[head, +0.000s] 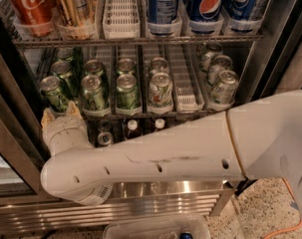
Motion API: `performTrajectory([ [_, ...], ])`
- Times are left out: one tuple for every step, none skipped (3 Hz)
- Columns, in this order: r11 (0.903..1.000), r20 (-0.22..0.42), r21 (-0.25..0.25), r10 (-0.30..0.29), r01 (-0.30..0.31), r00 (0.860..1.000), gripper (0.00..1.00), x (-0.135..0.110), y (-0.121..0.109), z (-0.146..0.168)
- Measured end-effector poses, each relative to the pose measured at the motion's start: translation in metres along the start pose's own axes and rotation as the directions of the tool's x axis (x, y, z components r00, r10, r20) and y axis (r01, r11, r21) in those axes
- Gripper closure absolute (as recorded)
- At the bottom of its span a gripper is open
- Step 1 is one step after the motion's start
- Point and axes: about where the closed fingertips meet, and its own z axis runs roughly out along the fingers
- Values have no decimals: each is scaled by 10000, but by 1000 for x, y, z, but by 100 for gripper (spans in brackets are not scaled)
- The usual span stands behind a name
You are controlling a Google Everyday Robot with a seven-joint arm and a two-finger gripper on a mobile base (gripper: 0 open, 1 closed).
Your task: Pick green can from middle shelf of fridge
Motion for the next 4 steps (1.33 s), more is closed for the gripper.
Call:
performTrajectory([
  [10000,-47,76,-6,7,10000,43,4,-2,6],
  [9998,-127,213,-36,38,9999,44,9,-7,11],
  [9996,-143,288,-56,61,9999,45,8,-9,12],
  [9992,-141,400,-77,83,9999,42,7,-13,14],
])
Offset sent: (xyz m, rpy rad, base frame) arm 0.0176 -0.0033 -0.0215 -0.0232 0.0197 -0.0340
